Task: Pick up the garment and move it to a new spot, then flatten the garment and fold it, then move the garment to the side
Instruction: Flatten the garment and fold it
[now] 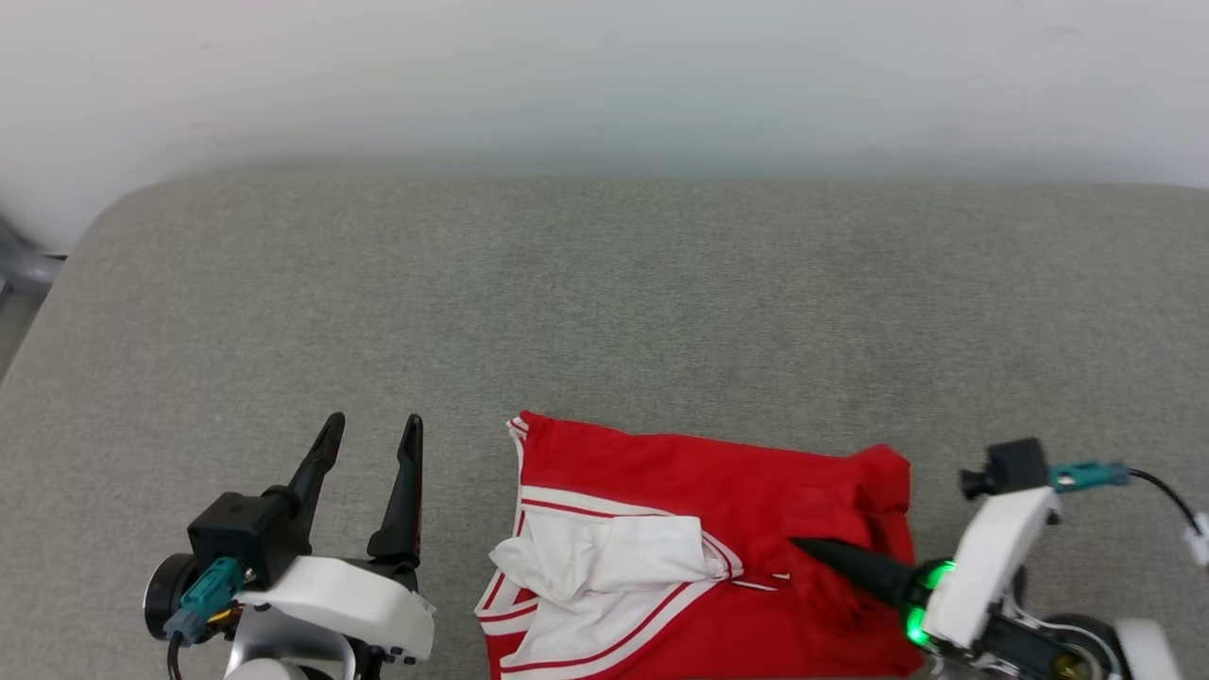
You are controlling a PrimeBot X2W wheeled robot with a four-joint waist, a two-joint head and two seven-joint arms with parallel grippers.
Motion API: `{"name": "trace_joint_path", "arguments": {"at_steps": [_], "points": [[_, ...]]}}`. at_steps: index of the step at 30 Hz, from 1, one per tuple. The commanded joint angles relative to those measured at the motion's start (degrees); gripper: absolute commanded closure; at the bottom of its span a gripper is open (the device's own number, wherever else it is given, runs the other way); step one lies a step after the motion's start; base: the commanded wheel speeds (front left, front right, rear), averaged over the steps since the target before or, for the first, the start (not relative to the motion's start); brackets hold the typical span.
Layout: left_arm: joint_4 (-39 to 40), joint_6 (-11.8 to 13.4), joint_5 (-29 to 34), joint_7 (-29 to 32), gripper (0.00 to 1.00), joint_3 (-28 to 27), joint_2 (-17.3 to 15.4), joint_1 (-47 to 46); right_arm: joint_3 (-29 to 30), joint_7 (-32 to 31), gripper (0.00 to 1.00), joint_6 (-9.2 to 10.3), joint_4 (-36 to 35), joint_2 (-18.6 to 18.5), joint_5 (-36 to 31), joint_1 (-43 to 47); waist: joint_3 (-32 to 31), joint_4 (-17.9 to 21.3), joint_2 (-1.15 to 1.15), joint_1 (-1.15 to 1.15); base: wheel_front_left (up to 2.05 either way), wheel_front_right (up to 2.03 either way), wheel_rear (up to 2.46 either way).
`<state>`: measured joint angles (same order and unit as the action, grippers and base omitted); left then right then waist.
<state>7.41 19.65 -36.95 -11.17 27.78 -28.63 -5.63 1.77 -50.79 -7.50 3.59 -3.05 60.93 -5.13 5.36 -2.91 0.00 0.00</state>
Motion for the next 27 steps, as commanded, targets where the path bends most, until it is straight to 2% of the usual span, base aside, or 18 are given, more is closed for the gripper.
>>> {"name": "trace_joint_path", "arguments": {"at_steps": [1, 7, 11, 18, 19, 27], "points": [[-0.1, -0.3, 0.5, 0.1, 0.0, 0.2, 0.0, -1.0, -1.6, 0.8, 1.0, 0.03, 0.8, 0.3, 1.2, -1.6, 0.3, -0.6, 0.0, 0.0, 0.0, 0.0, 0.0], [-0.4, -0.7, 1.1, -0.2, 0.0, 1.0, 0.8, -2.8, -11.6, 6.6, 1.0, 0.03, 7.1, 0.2, 7.1, -6.1, 1.6, -3.2, 0.0, 0.0, 0.0, 0.0, 0.0], [-0.9, -1.0, 1.1, -0.7, 0.0, 0.9, 1.3, -3.8, -16.8, 10.5, 1.0, 0.03, 11.1, 0.2, 8.4, -9.3, 3.0, -4.5, 0.0, 0.0, 0.0, 0.0, 0.0], [-2.3, -2.4, 0.7, -1.8, 0.0, 1.0, 2.6, -5.3, -23.4, 17.0, 1.0, 0.03, 16.1, 0.2, 11.4, -13.8, 5.5, -5.5, 0.0, 0.0, 0.0, 0.0, 0.0], [-3.1, -3.1, 0.6, -2.2, 0.0, 1.2, 3.2, -5.9, -25.6, 19.8, 0.0, 0.02, 17.7, 0.2, 11.9, -14.6, 6.0, -5.6, 0.0, 0.0, 0.0, 0.0, 0.0], [-4.4, -3.9, 0.7, -2.7, 0.0, 1.2, 3.4, -6.3, -30.4, 23.9, 0.0, 0.02, 17.1, -0.4, 11.2, -16.1, 5.9, -4.7, 0.0, 0.0, 0.0, 0.0, 0.0]]}}
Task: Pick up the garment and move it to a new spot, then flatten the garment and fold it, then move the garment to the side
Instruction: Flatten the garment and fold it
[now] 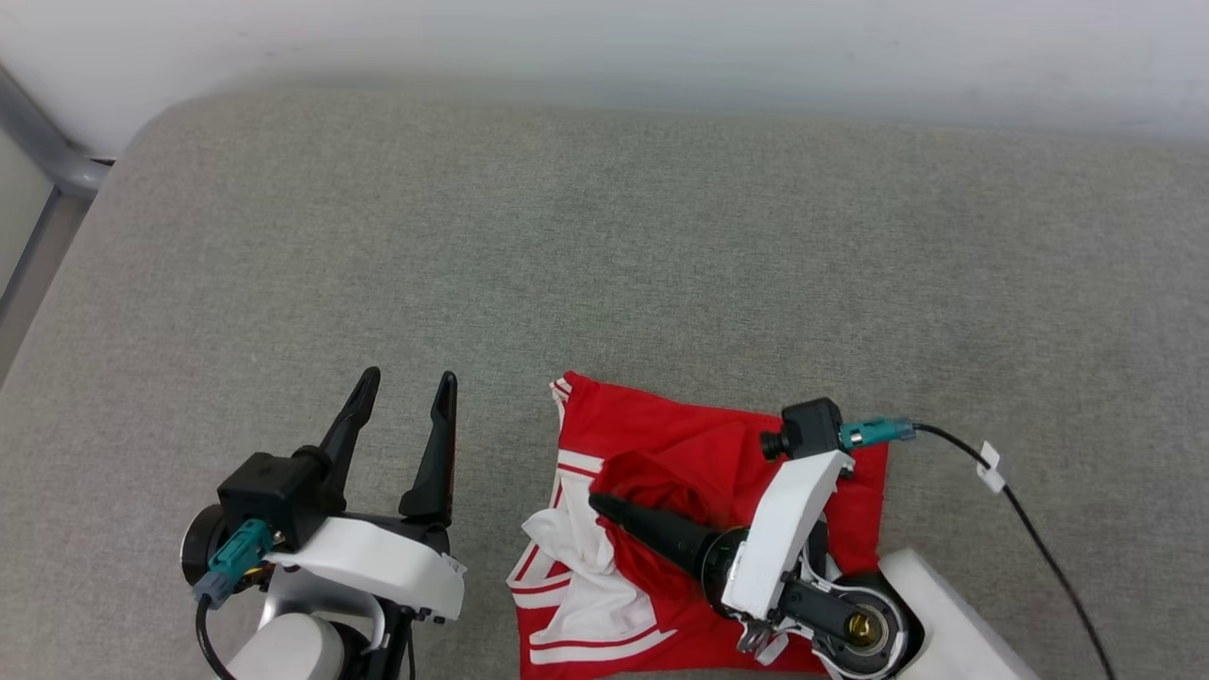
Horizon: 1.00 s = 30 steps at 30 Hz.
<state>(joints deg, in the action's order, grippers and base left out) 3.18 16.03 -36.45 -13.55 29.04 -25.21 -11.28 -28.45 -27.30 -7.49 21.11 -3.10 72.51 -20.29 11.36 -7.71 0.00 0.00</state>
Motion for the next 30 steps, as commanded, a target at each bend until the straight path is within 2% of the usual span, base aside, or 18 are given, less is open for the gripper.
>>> {"name": "trace_joint_path", "arguments": {"at_steps": [1, 7, 12, 16, 21, 26, 30], "points": [[-0.3, -0.3, 0.2, -0.4, 0.0, -0.1, 0.0, -0.6, -1.0, 1.1, 0.0, 0.01, -1.0, -1.0, -1.3, -1.4, -0.2, 0.3, 0.0, 0.0, 0.0, 0.0, 0.0], [0.0, 0.1, 0.6, -0.4, 0.0, -0.1, -0.3, -0.3, -6.7, 7.6, 0.0, 0.02, -3.9, -5.5, -10.8, -3.2, -1.0, 1.7, 0.0, 0.0, 0.0, 0.0, 0.0], [0.6, 0.8, 1.2, -0.8, 0.0, -0.8, -0.8, 0.5, -5.9, 14.3, 0.0, 0.02, -2.0, -9.0, -22.5, -4.3, -1.8, 3.0, 0.0, 0.0, 0.0, 0.0, 0.0], [0.9, 1.3, 1.5, -1.0, 0.0, -1.5, -1.1, 1.2, 0.2, 18.9, 0.0, 0.02, -0.5, -10.1, -31.1, -2.2, -2.4, 4.2, 0.0, 0.0, 0.0, 0.0, 0.0], [1.1, 1.7, 1.9, -1.3, 0.0, -2.4, -1.2, 2.0, 12.2, 23.4, 0.0, 0.02, -2.0, -9.9, -42.1, 1.9, -3.0, 5.8, 0.0, 0.0, 0.0, 0.0, 0.0], [0.6, 2.1, 2.0, -1.4, 0.0, -3.1, -1.3, 2.9, 25.7, 26.6, 0.0, 0.02, -9.2, -7.3, -53.0, 7.6, -3.6, 7.2, 0.0, 0.0, 0.0, 0.0, 0.0], [0.0, 2.1, 2.6, -1.5, 0.0, -3.9, -1.0, 3.6, 32.2, 27.3, 0.0, 0.02, -16.4, -4.8, -58.1, 11.7, -4.4, 7.8, 0.0, 0.0, 0.0, 0.0, 0.0]]}}
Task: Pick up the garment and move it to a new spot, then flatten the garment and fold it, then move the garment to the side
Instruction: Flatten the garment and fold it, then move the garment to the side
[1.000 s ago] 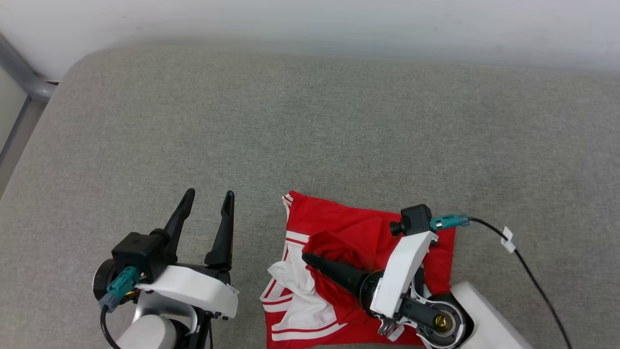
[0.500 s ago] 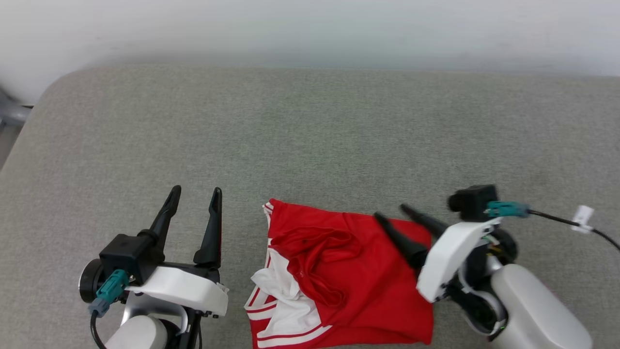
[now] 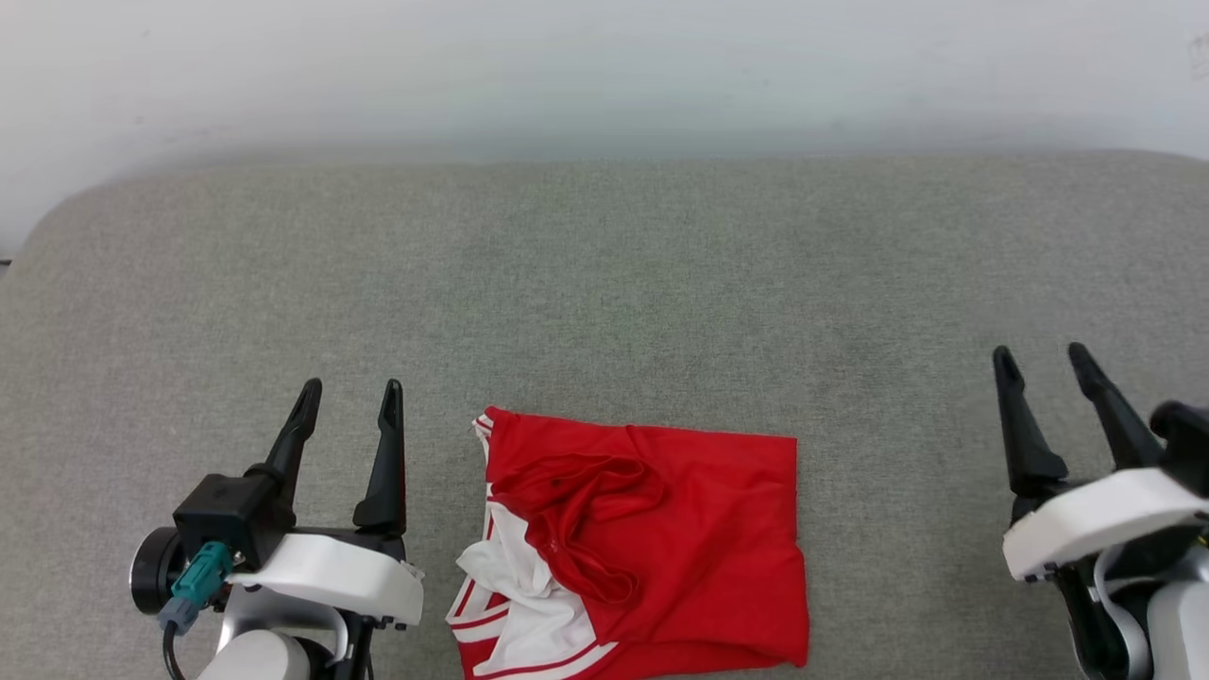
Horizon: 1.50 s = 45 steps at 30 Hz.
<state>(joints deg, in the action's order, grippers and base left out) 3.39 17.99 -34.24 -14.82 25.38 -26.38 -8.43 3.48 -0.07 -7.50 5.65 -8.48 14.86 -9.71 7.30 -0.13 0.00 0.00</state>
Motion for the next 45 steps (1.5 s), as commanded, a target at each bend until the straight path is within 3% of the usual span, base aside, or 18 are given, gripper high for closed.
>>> {"name": "trace_joint_path", "arguments": {"at_steps": [1, 13, 26, 31, 40, 45], "points": [[-0.4, 0.2, 0.5, -0.3, 0.0, -0.4, 0.2, 0.9, 1.1, 0.3, 0.0, 0.03, -2.8, 1.2, -1.4, 2.1, -0.7, 0.4, 0.0, 0.0, 0.0, 0.0, 0.0], [-1.7, 1.1, 2.1, -0.5, 0.0, -2.7, 1.8, 5.6, 0.1, -1.4, 0.0, 0.04, -14.4, 4.5, -5.3, 11.8, -4.8, 1.6, 0.0, 0.0, 0.0, 0.0, 0.0], [-2.1, 0.7, 5.0, -0.5, 0.0, -4.2, 2.9, 7.0, -0.4, -3.9, 0.0, 0.04, -17.6, 5.2, -5.5, 14.2, -5.0, 1.1, 0.0, 0.0, 0.0, 0.0, 0.0], [-2.1, 0.2, 5.3, -0.4, 0.0, -4.9, 3.9, 6.6, 1.5, -5.2, 0.0, 0.04, -17.1, 5.3, -4.3, 14.5, -4.3, 0.7, 0.0, 0.0, 0.0, 0.0, 0.0], [-0.7, -1.3, 8.2, -0.4, 0.0, -6.4, 7.0, 4.1, 7.4, -11.8, 0.0, 0.03, -8.7, 2.6, 7.6, 14.0, -0.5, -2.3, 0.0, 0.0, 0.0, 0.0, 0.0], [-0.4, -2.9, 9.8, -0.4, 0.0, -7.1, 9.1, 2.7, 6.4, -15.7, 0.0, 0.03, -3.6, 1.0, 13.5, 11.8, 2.4, -4.8, 0.0, 0.0, 0.0, 0.0, 0.0]]}}
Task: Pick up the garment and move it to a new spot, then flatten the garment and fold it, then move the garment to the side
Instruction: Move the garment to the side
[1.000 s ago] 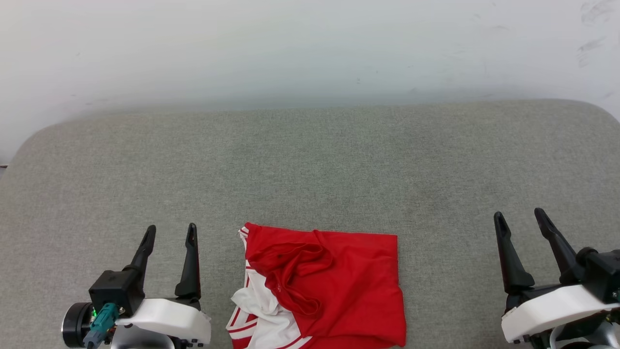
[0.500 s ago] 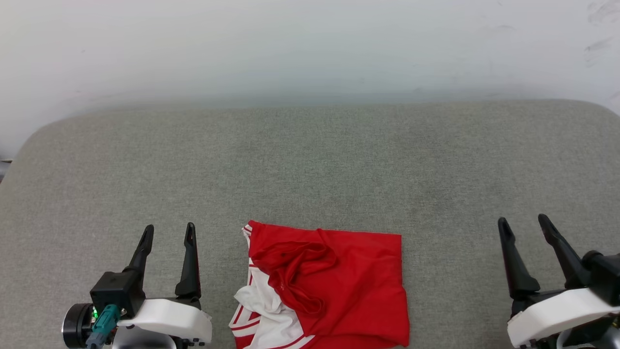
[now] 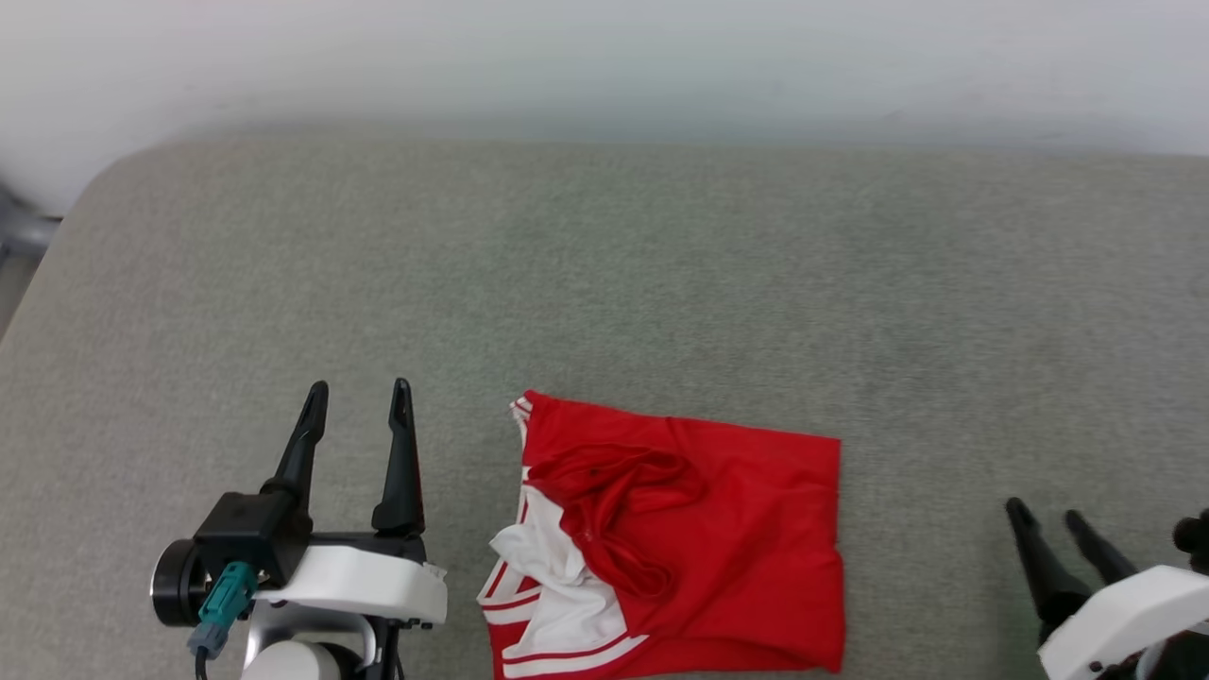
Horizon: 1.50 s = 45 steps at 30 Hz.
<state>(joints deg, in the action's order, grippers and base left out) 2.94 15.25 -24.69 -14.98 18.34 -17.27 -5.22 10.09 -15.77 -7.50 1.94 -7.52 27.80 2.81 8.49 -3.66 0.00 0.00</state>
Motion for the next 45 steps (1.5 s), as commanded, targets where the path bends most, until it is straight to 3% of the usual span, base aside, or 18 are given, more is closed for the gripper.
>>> {"name": "trace_joint_path", "arguments": {"at_steps": [1, 11, 18, 19, 20, 21, 27, 34, 38, 45], "points": [[-0.1, -0.5, 0.5, -0.3, 0.0, -0.2, 0.6, -0.9, -0.9, -0.7, 0.0, 0.03, 0.9, -0.1, 1.6, -1.1, 1.9, -1.8, 0.0, 0.0, 0.0, 0.0, 0.0], [-2.6, -4.2, 2.5, -0.3, 0.0, -2.3, 4.7, -2.9, -14.1, -8.6, 0.0, 0.05, 6.4, -1.1, 15.1, -4.9, 5.9, -6.5, 0.0, 0.0, 0.0, 0.0, 0.0], [-3.7, -6.1, 3.8, -0.3, 0.0, -3.8, 6.1, -3.3, -17.9, -13.8, 0.0, 0.09, 10.4, -1.8, 20.0, -4.4, 7.0, -7.4, 0.0, 0.0, 0.0, 0.0, 0.0], [-3.8, -6.3, 4.0, -0.3, 0.0, -4.0, 6.3, -3.4, -18.4, -14.6, 0.56, 0.09, 10.8, -2.0, 20.4, -4.4, 7.0, -7.4, 0.0, 0.0, 0.0, 0.0, 0.0], [-3.9, -6.5, 4.3, -0.3, 0.0, -4.3, 6.4, -3.3, -18.6, -14.8, 0.93, 0.12, 10.9, -2.0, 20.8, -4.4, 7.1, -7.4, 0.0, 0.0, 0.0, 0.0, 0.0], [-4.0, -6.6, 4.5, -0.3, 0.0, -4.6, 6.5, -3.2, -18.7, -14.8, 1.0, 0.13, 10.9, -2.1, 21.1, -4.6, 7.1, -7.3, 0.0, 0.0, 0.0, 0.0, 0.0], [-5.4, -8.0, 5.8, -0.3, 0.0, -5.5, 6.9, -3.0, -19.0, -12.2, 1.0, 0.07, 6.6, -4.1, 18.1, -6.2, 5.0, -6.4, 0.0, 0.0, 0.0, 0.0, 0.0], [-5.8, -8.7, 7.0, -0.3, 0.0, -6.5, 6.2, -1.7, -18.0, -10.8, 1.0, 0.04, 2.5, -6.6, 7.7, -7.1, 1.0, -3.3, 0.0, 0.0, 0.0, 0.0, 0.0], [-5.1, -8.5, 7.3, -0.3, 0.0, -7.0, 5.7, -0.6, -16.7, -11.4, 1.0, 0.05, -0.6, -8.5, 1.7, -7.7, -0.3, 0.6, 0.0, 0.0, 0.0, 0.0, 0.0], [-3.1, -8.8, 7.9, 0.3, 0.0, -7.0, 3.9, -1.3, -14.5, -14.8, 1.0, 0.05, -6.7, -11.5, -3.6, -9.5, 1.6, 10.6, 0.0, 0.0, 0.0, 0.0, 0.0]]}}
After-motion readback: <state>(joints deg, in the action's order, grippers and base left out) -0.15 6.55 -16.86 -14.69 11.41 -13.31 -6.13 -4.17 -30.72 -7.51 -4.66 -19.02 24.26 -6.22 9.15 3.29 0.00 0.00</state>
